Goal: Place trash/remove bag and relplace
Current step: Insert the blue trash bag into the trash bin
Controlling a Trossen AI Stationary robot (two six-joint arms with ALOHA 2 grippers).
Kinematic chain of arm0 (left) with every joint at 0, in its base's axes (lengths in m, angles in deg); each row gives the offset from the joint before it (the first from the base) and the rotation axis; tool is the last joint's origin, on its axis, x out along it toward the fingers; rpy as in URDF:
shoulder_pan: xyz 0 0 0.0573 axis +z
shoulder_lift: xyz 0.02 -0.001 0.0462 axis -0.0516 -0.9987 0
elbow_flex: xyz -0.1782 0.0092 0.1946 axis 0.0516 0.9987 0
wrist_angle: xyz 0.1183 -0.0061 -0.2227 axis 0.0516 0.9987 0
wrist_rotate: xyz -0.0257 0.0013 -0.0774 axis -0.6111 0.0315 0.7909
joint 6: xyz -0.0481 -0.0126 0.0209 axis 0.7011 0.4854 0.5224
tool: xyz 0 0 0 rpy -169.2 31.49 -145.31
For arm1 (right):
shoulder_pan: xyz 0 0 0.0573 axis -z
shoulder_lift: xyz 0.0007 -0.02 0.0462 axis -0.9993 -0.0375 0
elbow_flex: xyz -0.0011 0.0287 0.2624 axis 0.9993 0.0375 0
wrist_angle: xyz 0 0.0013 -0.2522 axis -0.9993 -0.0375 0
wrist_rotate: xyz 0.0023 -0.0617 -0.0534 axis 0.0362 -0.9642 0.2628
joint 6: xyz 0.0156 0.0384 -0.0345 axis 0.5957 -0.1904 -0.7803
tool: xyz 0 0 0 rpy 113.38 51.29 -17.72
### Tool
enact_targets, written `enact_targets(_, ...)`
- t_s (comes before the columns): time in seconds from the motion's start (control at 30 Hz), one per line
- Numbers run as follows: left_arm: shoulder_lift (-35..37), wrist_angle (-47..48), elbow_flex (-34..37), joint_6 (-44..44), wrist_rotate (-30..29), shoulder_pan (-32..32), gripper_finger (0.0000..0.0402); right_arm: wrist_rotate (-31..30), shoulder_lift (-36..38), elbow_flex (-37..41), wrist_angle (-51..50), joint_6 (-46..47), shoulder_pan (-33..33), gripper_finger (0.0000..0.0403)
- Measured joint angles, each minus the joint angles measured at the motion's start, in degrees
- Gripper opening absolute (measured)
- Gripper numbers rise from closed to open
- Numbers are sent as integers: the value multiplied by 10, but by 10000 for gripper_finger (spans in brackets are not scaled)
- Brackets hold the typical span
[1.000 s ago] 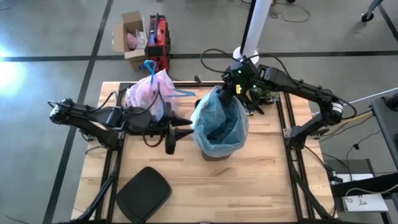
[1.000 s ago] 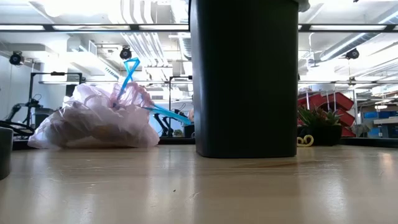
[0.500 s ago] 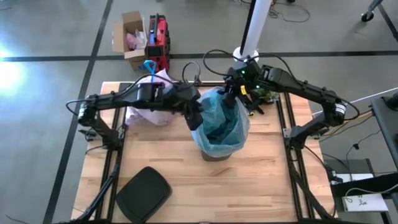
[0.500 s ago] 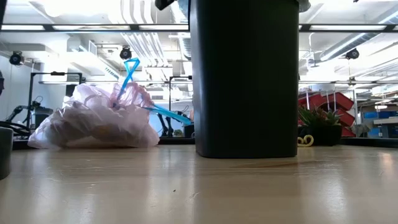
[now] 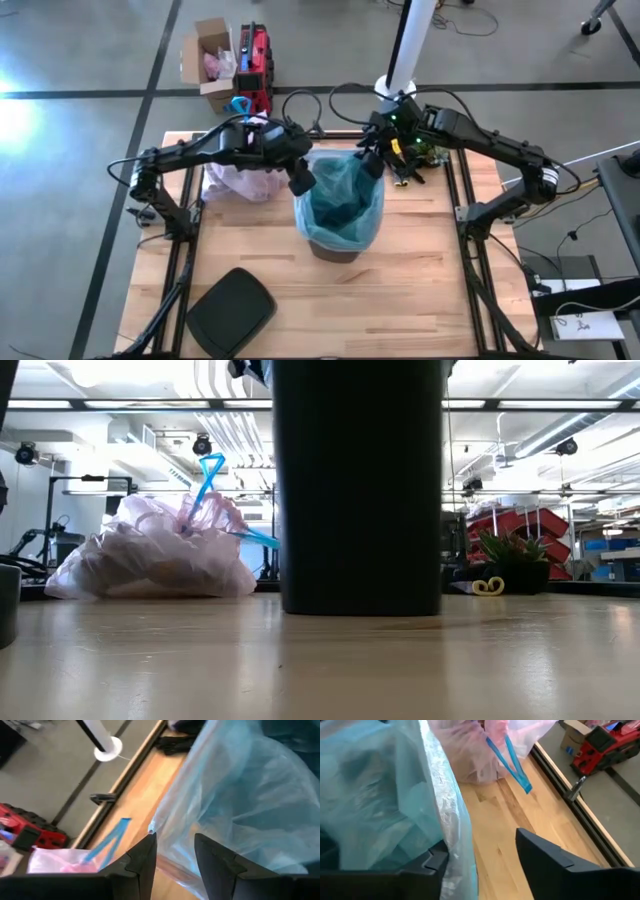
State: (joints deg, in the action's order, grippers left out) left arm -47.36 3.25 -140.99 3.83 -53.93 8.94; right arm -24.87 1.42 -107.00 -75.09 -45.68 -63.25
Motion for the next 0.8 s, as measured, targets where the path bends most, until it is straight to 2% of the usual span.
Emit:
enact_targets(0.13, 0, -15, 26, -14, -4, 15, 118, 0, 14, 0, -7, -1, 0, 197)
enact_targets(0.27, 0, -37, 77, -28, 17, 35, 110, 0, 25, 1, -22, 0, 0, 211)
enact_targets(0.43, 4, -111, 127, -41, 100, 54, 101, 2, 26, 18, -42, 9, 7, 221)
enact_targets(0.63, 11, -107, 134, -69, 125, 52, 101, -2, 40, 37, -42, 30, 7, 227)
enact_targets(0.8, 37, -143, 134, -86, 145, 53, 112, -9, 72, 37, 11, 59, 8, 223)
